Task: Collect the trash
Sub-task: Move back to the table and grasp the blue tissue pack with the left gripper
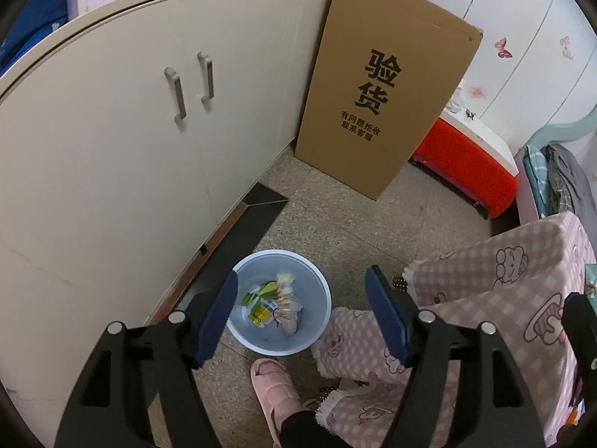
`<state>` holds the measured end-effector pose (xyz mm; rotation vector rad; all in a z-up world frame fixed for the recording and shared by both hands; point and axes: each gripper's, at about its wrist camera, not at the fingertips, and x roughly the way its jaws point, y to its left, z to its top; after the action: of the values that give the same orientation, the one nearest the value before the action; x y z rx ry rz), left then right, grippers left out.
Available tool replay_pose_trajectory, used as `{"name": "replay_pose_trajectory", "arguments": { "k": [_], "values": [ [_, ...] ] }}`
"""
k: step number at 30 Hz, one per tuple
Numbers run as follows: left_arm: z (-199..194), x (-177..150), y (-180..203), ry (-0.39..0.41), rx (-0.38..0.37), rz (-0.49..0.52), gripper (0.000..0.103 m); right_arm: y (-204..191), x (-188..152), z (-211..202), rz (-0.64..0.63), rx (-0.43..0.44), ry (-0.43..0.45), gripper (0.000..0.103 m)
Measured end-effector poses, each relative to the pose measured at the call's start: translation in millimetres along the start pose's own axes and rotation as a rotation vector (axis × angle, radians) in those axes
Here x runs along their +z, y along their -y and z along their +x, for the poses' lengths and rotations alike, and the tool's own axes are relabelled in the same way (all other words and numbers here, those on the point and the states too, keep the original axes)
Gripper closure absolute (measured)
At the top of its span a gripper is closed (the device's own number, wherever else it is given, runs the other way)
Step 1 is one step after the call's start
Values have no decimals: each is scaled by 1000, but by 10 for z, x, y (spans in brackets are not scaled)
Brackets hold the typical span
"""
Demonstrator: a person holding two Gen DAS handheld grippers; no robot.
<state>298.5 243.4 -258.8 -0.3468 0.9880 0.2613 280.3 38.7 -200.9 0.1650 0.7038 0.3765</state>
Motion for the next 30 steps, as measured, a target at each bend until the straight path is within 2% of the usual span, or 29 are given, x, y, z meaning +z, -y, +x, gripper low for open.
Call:
{"name": "replay_pose_trajectory", "arguments": {
  "k": [8, 14, 22, 27, 30],
  "values": [
    [-327, -153, 1, 34, -15, -3, 34, -4, -24, -78, 0, 10, -15, 31],
    [-819, -253, 130, 103, -52, 26, 34, 84, -17, -494, 28, 20, 25, 30],
    [-1478, -518, 597, 185, -143, 105, 31, 407, -47, -1237, 72, -15, 98, 28],
    [-1683, -792, 1083, 181, -215, 192, 31, 790, -125, -1654, 120, -58, 117, 27],
    [-1738, -940, 1389, 171, -233, 256, 31, 1079, -188, -1898, 151, -112, 139, 26]
  ]
}}
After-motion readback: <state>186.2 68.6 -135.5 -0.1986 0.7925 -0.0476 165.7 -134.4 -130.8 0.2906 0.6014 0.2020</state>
